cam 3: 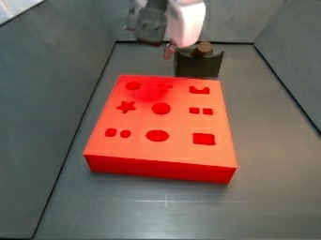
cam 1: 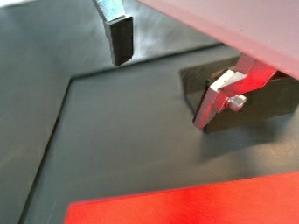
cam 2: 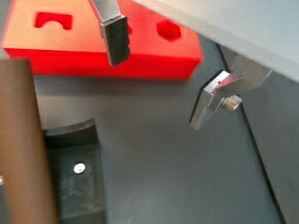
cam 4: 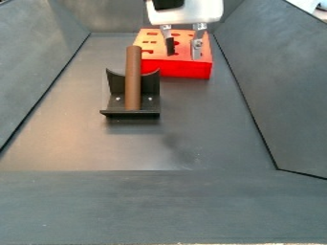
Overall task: Pick up the oval object. Move up. Place the oval object on the fixture. Regrasp the oval object. Move to above the board. Insert the oval object.
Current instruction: Regrasp the oval object.
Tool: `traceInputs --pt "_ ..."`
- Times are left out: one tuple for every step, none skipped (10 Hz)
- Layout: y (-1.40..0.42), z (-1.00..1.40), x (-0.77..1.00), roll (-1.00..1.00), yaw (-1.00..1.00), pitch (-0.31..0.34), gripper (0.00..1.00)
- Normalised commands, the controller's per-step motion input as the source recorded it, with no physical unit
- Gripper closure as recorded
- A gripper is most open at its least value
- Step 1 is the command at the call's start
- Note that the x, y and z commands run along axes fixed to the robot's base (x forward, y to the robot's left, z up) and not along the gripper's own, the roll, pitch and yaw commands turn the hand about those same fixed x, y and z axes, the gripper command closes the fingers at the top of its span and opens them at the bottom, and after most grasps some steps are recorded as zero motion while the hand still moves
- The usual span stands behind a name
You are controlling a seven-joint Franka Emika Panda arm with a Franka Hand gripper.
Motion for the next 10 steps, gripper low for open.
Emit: traceInputs --pt "-0.01 -0.02 -0.05 1.00 -0.98 -0.189 0.00" --pt "0.00 -0.01 -0.04 1.00 -0.99 -0.153 0.00" --pt "-0.01 0.00 -0.05 1.00 -1.00 -0.094 0.00" --pt "-0.01 0.01 -0.04 0.99 -1.00 -0.011 0.00" --pt "-0.01 0.00 -0.03 0.98 -1.00 0.138 0.00" --pt "-0.01 -0.01 -0.02 0.99 -1.00 0.294 0.00" --pt "-0.01 -0.04 0.00 0.83 -0.81 0.501 0.00" --pt "-0.01 -0.04 0.01 0.70 -0.66 0.581 0.00" --pt "-0.01 -0.04 0.03 0.52 -0.43 0.674 0.00" --pt "-0.01 -0.03 0.05 0.35 -0.14 0.712 0.00"
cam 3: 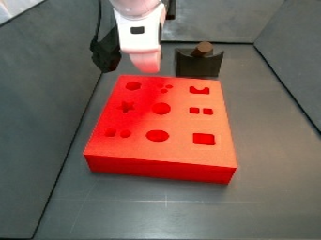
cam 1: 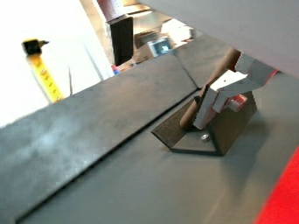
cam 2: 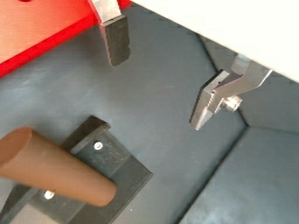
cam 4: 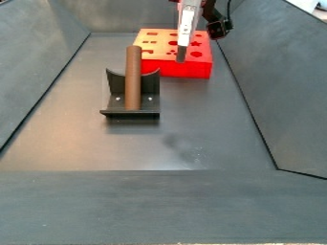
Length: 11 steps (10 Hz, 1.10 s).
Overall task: Pick up the oval object. Move up. Place the oval object on the fixture. Regrasp the oval object. Move to above the board. Insert the oval object.
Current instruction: Regrasp the oval object.
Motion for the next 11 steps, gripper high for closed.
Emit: traceInputs --pt "-0.02 -0.03 0.06 0.25 0.14 0.686 0.00" --pt "-0.03 -0.02 0.06 0.22 0.23 0.661 0.00" --pt "-0.04 0.00 0.07 0.16 0.37 0.559 0.00" --pt "-0.04 0.00 0.07 0.14 0.44 0.448 0.00" --pt "-0.04 -0.01 0.07 0.12 0.49 0.278 0.00" --pt "-0.04 -0.01 0.06 0.12 0.49 0.197 0.00" --pt "-0.04 0.00 0.06 0.08 0.43 0.035 0.00" --pt "-0.03 0.00 0.05 0.07 0.40 -0.021 0.00" --pt "-0.03 -0.01 0.04 0.07 0.32 -0.106 0.00" --pt "-0.04 -0.01 0.04 0.07 0.29 -0.132 0.00" --pt "-0.02 -0.01 1.00 0.04 0.23 -0.118 0.00"
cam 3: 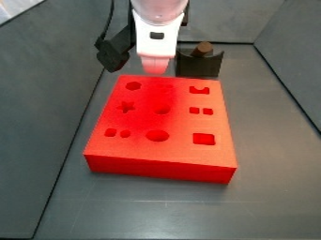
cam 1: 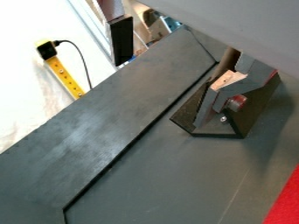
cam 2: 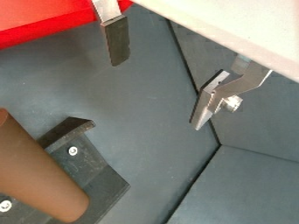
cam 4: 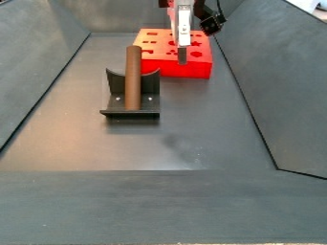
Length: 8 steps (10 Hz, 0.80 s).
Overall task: Pick up the oval object. Move up. Place the oval object on the fixture. Regrasp the oval object. Move to above the board. Insert the oval object.
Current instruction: Regrasp the oval object.
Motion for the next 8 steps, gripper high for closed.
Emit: traceInputs --pt "-0.02 -0.02 1.00 0.05 0.13 -0.109 0.00" --pt "-0.02 -0.03 1.00 0.06 0.08 -0.099 0.00" --pt "-0.02 -0.03 1.00 0.07 0.05 -0.096 0.00" --pt "-0.02 -0.03 1.00 0.10 0.00 -0.074 0.00" --pt "-0.01 -0.04 1.00 0.11 -0.02 -0.061 0.00" --pt "-0.01 -0.04 1.00 0.11 -0.04 -0.025 0.00" --pt "-0.01 -0.05 1.00 0.10 -0.05 0.007 0.00" --pt "-0.01 -0.05 1.00 0.10 -0.05 0.050 0.00"
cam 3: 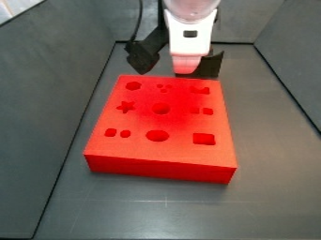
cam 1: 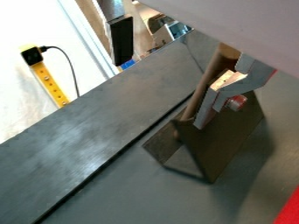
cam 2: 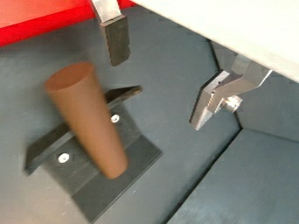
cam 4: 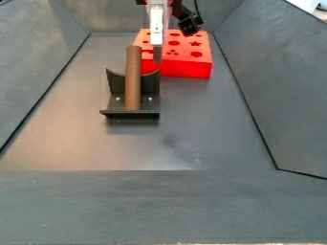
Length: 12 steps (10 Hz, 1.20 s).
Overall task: Pick up the oval object. Move up. Place the oval object on the fixture. Regrasp the oval object. Move to above the board. Insert the oval object.
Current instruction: Regrasp the oval object, then move to above the board.
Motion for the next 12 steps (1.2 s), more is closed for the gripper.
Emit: traceInputs --pt "-0.01 -0.04 0.90 0.09 -0.04 0.087 0.00" --pt "-0.01 -0.04 0.81 0.09 -0.03 0.108 0.00" --pt "-0.01 -0.04 0.72 0.10 -0.01 0.125 0.00" --pt "-0.01 -0.03 0.64 0.10 0.01 0.136 0.00" --pt "-0.01 -0.03 0.54 0.11 0.04 0.146 0.00" --pt "-0.01 -0.03 0.49 0.11 0.05 0.147 0.00" --pt "-0.02 -0.03 0.40 0.11 0.07 0.145 0.00" --pt "-0.02 -0.03 0.33 0.11 0.08 0.140 0.00" --pt "-0.02 -0.02 0.24 0.11 0.09 0.135 0.00" --pt "-0.03 -0.03 0.20 0.11 0.10 0.134 0.00" --pt "0.00 0.00 0.00 0.00 0.00 0.000 1.00" --pt "0.33 1.00 0.05 0.14 0.30 -0.212 1.00"
